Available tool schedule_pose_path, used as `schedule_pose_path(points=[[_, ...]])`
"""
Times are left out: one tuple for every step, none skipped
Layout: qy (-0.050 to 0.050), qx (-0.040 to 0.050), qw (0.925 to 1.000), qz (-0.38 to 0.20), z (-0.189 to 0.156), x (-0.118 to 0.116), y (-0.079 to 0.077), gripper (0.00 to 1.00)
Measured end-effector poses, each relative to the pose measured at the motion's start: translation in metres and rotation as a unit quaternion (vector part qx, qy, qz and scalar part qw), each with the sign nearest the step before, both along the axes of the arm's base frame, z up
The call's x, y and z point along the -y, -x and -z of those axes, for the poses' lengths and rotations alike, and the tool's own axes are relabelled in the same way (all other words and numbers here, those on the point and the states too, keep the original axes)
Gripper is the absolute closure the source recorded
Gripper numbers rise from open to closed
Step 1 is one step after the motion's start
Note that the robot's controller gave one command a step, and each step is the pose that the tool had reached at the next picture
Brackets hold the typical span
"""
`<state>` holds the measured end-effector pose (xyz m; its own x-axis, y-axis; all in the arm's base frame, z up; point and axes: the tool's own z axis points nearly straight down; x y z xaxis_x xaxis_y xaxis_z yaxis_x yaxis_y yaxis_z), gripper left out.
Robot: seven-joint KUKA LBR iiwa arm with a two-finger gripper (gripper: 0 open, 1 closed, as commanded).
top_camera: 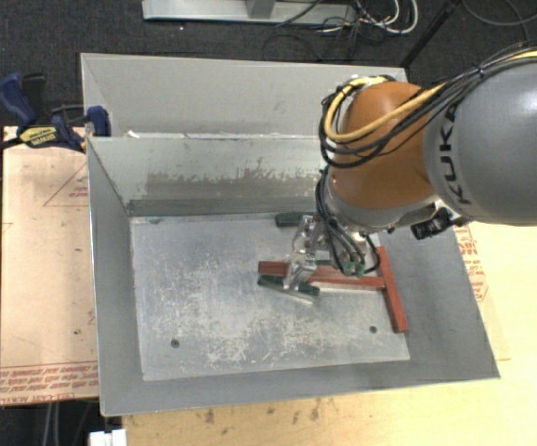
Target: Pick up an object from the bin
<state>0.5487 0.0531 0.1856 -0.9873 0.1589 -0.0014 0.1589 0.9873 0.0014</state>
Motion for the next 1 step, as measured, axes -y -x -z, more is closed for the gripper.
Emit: schedule_pose_path(points=[[0.002,0.0042,0.9912,-0.132,-0.1878,0.0575,0.0057,1.0]])
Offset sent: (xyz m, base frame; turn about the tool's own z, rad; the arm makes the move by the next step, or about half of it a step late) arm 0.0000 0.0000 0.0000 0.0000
